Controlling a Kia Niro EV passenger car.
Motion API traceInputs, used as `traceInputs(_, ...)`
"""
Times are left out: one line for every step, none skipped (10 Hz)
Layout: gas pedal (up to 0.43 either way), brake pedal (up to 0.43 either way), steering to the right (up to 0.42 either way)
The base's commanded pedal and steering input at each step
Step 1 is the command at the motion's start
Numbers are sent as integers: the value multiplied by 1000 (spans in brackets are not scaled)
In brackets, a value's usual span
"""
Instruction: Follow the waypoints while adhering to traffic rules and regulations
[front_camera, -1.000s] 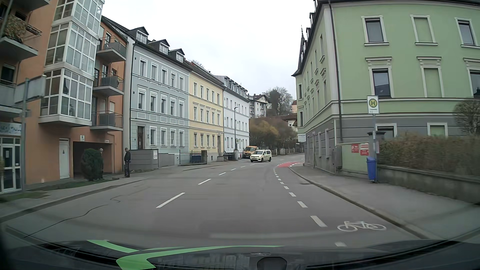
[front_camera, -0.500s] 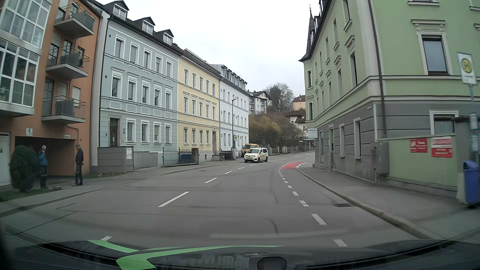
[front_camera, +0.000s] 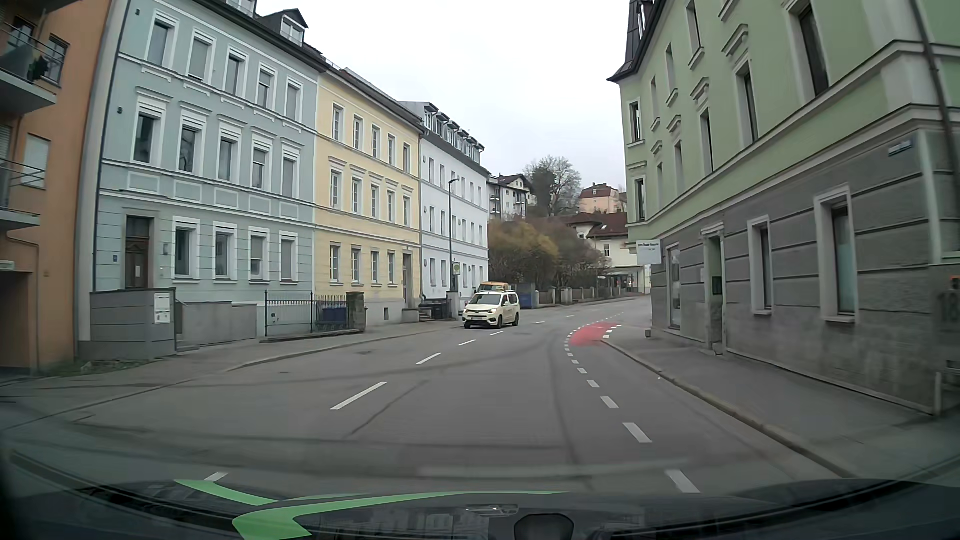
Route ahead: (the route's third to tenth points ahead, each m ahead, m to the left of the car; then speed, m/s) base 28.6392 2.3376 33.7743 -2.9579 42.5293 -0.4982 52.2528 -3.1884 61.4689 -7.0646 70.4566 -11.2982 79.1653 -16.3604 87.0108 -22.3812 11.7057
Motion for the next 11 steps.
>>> traceInputs(110, 0, 19)
traceInputs(110, 0, 20)
traceInputs(110, 0, 21)
traceInputs(110, 0, 21)
traceInputs(110, 0, 21)
traceInputs(110, 0, 24)
traceInputs(110, 0, 29)
traceInputs(110, 0, 30)
traceInputs(110, 0, 33)
traceInputs(110, 0, 34)
traceInputs(110, 0, 34)
